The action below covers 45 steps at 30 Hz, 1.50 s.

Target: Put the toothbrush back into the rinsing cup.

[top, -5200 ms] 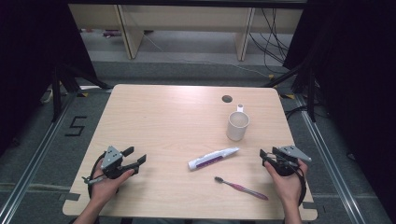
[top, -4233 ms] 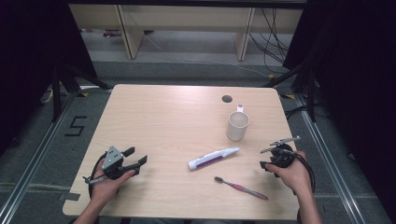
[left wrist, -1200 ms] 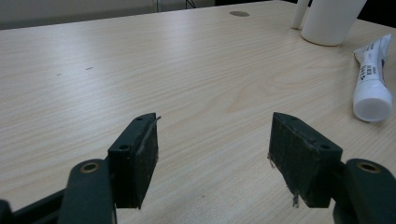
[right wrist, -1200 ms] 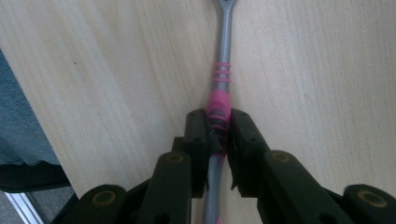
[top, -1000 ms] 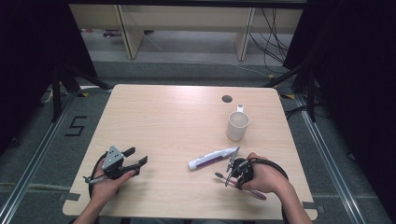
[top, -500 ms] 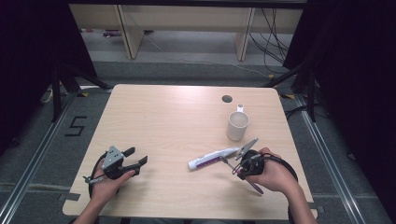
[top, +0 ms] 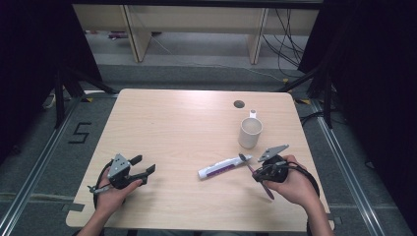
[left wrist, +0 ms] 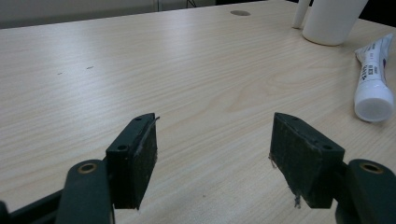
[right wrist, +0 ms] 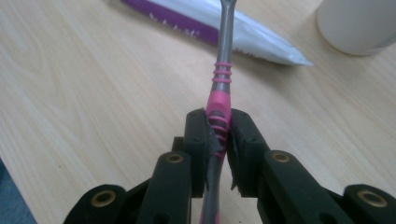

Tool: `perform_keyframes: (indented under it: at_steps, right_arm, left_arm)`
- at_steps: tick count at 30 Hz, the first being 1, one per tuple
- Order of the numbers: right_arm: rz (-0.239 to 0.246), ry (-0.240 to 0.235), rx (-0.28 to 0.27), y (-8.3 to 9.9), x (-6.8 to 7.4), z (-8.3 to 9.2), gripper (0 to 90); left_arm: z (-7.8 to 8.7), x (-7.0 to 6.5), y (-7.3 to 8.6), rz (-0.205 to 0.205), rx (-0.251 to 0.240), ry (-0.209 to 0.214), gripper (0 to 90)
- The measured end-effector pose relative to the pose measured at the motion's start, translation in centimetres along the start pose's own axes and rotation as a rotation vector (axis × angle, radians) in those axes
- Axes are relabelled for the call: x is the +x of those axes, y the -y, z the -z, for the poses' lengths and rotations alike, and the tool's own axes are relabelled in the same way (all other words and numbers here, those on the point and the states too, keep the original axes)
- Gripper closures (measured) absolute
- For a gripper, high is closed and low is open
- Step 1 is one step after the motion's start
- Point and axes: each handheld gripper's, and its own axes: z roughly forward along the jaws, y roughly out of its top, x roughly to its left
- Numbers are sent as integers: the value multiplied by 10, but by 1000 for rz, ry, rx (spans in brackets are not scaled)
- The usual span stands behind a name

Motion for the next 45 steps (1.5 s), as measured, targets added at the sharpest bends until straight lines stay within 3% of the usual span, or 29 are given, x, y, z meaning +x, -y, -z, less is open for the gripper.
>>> perform_keyframes:
  at_steps: [2, 6, 7, 9, 10, 11, 12, 14, 16, 17, 18, 19, 21, 22, 23, 24, 25, 27, 30, 31, 32, 33, 34, 38, 41, 44, 45]
  right_arm:
    - [-49, 13, -50, 3, -1, 3, 789]
    - [-66, 29, -103, 4, -2, 8, 789]
    - [-53, 45, -140, 5, -5, 8, 789]
    - [-109, 51, -169, 6, -3, 12, 789]
    - [-128, 63, -212, 6, -6, 13, 789]
    - [-128, 63, -212, 6, -6, 13, 789]
    - [-173, 85, -258, 6, -6, 15, 790]
    - [-159, 99, -281, 7, -8, 15, 790]
    - [-201, 109, -320, 7, -8, 18, 790]
    - [-178, 132, -349, 7, -11, 19, 790]
    - [-186, 148, -374, 7, -12, 19, 790]
    - [-213, 139, -385, 7, -11, 20, 790]
    - [-216, 161, -437, 7, -14, 23, 790]
    - [-254, 168, -490, 6, -13, 23, 790]
    - [-272, 162, -482, 6, -12, 26, 790]
    - [-282, 158, -511, 6, -13, 25, 789]
    - [-258, 185, -522, 6, -15, 26, 789]
    - [-295, 187, -540, 5, -14, 26, 790]
    - [-311, 191, -562, 4, -14, 27, 789]
    - [-313, 200, -576, 3, -15, 26, 789]
    - [-326, 199, -583, 3, -15, 26, 789]
    - [-300, 219, -595, 3, -18, 27, 789]
    - [-342, 216, -607, 2, -16, 26, 789]
    - [-322, 247, -624, 1, -19, 27, 789]
    - [-342, 244, -665, -3, -21, 27, 789]
    - [-358, 248, -672, -4, -22, 27, 789]
    - [-348, 263, -679, -4, -23, 28, 789]
  left_arm:
    - [0, 0, 0, -1, 2, -1, 317]
    - [0, 0, 0, 2, 4, -2, 317]
    - [0, 0, 0, 2, 4, -2, 317]
    - [0, 0, 0, 1, 4, -2, 317]
    - [0, 0, 0, 1, 4, -2, 317]
    - [0, 0, 0, 4, 1, -1, 317]
    - [0, 0, 0, 3, 2, -1, 317]
    - [0, 0, 0, 1, 4, -2, 317]
    - [0, 0, 0, 4, 3, -1, 317]
    - [0, 1, 0, 3, 6, -1, 317]
    - [0, 1, 0, 2, 7, -1, 317]
    - [0, 1, 0, 3, 6, -1, 317]
    - [0, 1, 0, 3, 6, -1, 317]
    - [0, 1, 0, 3, 6, -1, 317]
    - [0, 1, 0, 4, 6, -1, 317]
    - [0, 1, 0, 4, 7, -1, 317]
    - [0, 1, 0, 4, 7, -1, 317]
    - [0, 1, 0, 4, 7, -1, 317]
    - [0, 1, 0, 3, 6, 0, 317]
    - [0, 0, 1, 32, 2, 2, 317]
    - [0, 0, 1, 33, 1, 2, 316]
    - [0, 0, 1, 31, 0, 3, 316]
    - [0, 0, 1, 30, 0, 3, 316]
    - [0, 0, 1, 35, -1, 3, 316]
    - [0, 0, 1, 38, -2, 3, 316]
    - [0, 0, 1, 37, -5, 3, 316]
    - [0, 1, 0, 12, -4, 2, 316]
